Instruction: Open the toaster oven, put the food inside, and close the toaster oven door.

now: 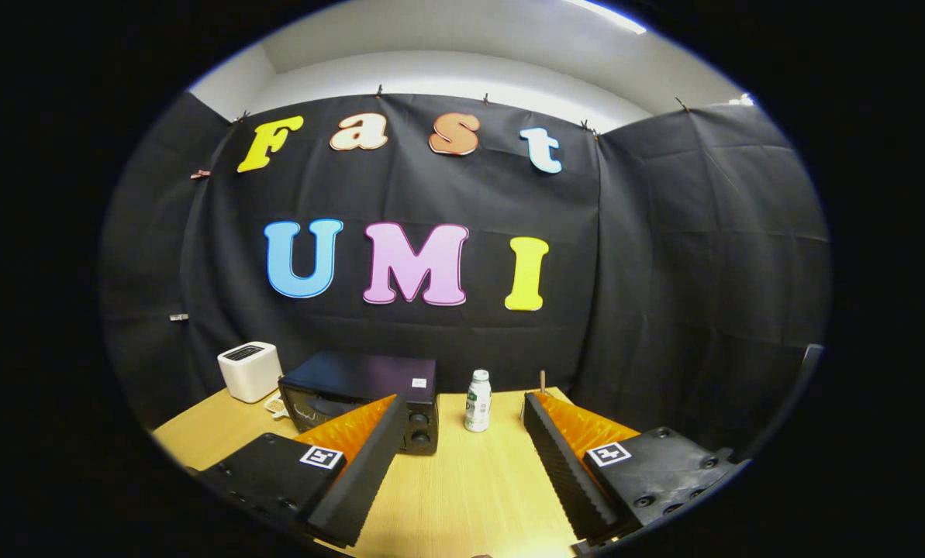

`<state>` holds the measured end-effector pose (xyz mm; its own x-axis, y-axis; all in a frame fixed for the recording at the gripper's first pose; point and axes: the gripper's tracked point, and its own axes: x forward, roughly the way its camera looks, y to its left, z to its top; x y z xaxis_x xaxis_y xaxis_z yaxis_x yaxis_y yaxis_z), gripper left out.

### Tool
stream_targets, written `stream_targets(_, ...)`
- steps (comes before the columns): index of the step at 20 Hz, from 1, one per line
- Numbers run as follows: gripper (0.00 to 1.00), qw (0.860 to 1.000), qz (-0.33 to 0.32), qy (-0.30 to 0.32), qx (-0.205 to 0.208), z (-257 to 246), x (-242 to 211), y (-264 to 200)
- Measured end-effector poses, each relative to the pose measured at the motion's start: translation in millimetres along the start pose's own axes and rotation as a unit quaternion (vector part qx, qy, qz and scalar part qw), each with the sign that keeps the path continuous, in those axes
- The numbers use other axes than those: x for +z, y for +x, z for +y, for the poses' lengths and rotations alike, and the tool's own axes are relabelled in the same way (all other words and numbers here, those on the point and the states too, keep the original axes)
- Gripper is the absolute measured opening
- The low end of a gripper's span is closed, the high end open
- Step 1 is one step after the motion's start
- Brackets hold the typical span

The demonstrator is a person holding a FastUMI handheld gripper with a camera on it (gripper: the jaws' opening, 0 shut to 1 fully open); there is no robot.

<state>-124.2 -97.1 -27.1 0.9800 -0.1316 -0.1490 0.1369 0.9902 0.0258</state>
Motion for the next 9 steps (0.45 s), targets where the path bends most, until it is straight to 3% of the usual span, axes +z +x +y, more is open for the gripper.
stream_targets(9,0.98,1.000,-0.004,0.010,0.011,18.5,9.0,7.7)
